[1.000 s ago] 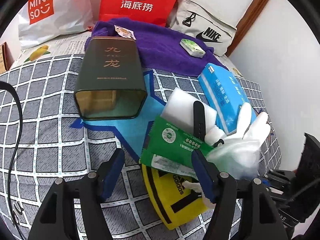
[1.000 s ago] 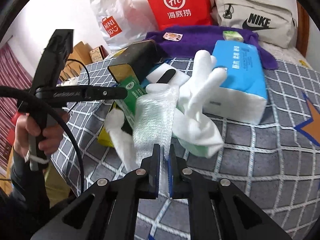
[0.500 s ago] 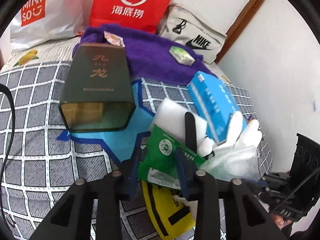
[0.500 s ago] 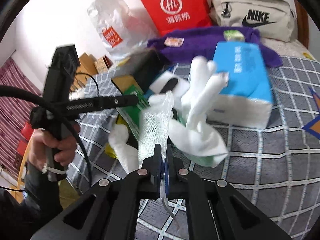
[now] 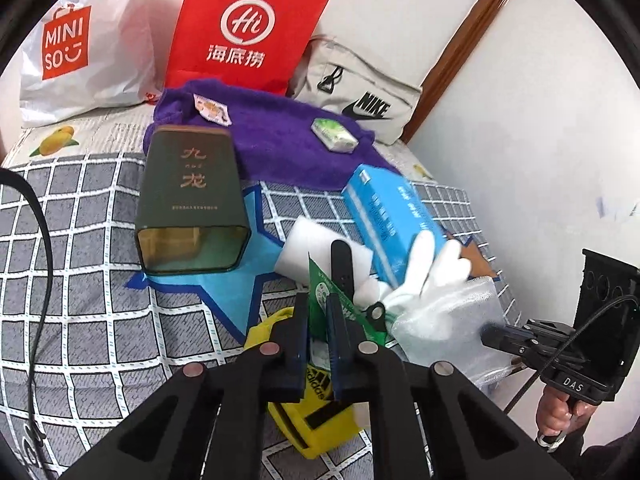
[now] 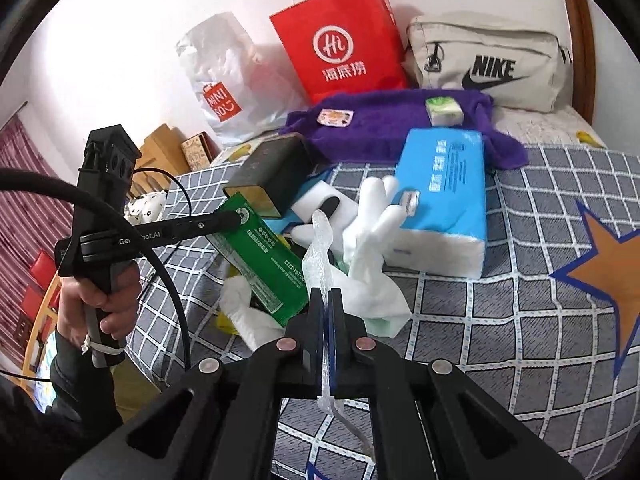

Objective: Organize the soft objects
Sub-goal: 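Grasp the green card with the left gripper while the right gripper lifts the clear bag, then carry the clear bag onto the purple towel and open the right gripper while the left carries the card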

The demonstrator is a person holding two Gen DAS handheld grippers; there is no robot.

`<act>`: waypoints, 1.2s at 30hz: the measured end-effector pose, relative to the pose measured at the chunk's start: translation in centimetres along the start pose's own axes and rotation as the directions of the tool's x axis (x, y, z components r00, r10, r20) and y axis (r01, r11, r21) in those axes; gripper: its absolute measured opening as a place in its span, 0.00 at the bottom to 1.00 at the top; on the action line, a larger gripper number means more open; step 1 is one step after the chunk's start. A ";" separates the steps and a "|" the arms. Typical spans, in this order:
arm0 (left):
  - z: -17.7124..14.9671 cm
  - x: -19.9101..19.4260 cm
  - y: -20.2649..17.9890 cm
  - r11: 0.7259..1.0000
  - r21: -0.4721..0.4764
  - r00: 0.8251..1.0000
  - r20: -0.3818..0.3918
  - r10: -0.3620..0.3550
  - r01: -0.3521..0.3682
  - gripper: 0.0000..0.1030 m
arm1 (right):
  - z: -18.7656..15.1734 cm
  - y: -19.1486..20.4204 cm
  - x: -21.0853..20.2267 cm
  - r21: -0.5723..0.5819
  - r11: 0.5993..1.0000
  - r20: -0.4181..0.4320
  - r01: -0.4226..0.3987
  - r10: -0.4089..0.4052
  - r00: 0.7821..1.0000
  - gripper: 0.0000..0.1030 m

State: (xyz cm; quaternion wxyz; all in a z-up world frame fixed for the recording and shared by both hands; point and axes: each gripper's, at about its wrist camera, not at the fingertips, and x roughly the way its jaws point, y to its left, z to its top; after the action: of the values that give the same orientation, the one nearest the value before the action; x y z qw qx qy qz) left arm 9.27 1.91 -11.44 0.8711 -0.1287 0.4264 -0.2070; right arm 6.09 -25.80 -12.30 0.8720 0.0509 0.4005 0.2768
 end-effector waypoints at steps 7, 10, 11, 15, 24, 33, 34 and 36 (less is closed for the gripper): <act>-0.3 0.5 -0.4 1.000 0.008 1.000 -0.019 -0.015 0.015 0.08 | 0.0 0.6 0.6 -0.015 1.000 -0.025 -0.018 0.018 1.000 0.02; -0.3 0.9 -1.0 0.999 0.009 0.999 -0.018 -0.038 0.039 0.08 | -0.2 0.7 1.4 -0.011 1.000 -0.048 -0.023 0.023 0.999 0.02; -0.4 1.2 -1.2 0.998 0.007 0.998 -0.027 -0.058 0.058 0.08 | -0.3 0.7 1.7 -0.008 1.000 -0.056 -0.027 0.027 0.998 0.02; -0.8 2.6 -2.0 0.998 0.008 0.996 -0.061 -0.064 0.064 0.08 | -0.7 0.7 2.8 0.003 0.999 -0.093 -0.040 0.040 0.995 0.03; -1.2 3.8 -2.5 0.995 0.009 0.993 -0.078 -0.094 0.095 0.08 | -1.6 0.9 5.9 0.000 1.000 -0.170 -0.012 0.012 0.985 0.06; -0.4 0.9 -1.9 0.996 0.013 0.996 -0.018 -0.090 0.090 0.05 | -0.4 1.8 1.0 -0.031 1.000 -0.052 0.002 -0.004 0.999 0.01; -0.2 0.5 -1.9 0.996 0.016 0.996 -0.007 -0.092 0.092 0.05 | -0.1 2.0 0.4 -0.032 0.999 -0.039 -0.004 0.003 0.999 0.01; 0.1 -0.4 -1.9 0.996 0.022 0.996 0.010 -0.090 0.090 0.05 | 0.6 2.3 -0.5 -0.033 0.999 -0.017 -0.007 0.006 1.000 0.01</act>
State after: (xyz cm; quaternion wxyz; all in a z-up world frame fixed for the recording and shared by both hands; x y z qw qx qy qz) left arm 8.69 0.42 -10.32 0.8646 -0.1396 0.4130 -0.2500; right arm 5.23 -24.08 -10.85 0.8684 0.0357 0.4031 0.2866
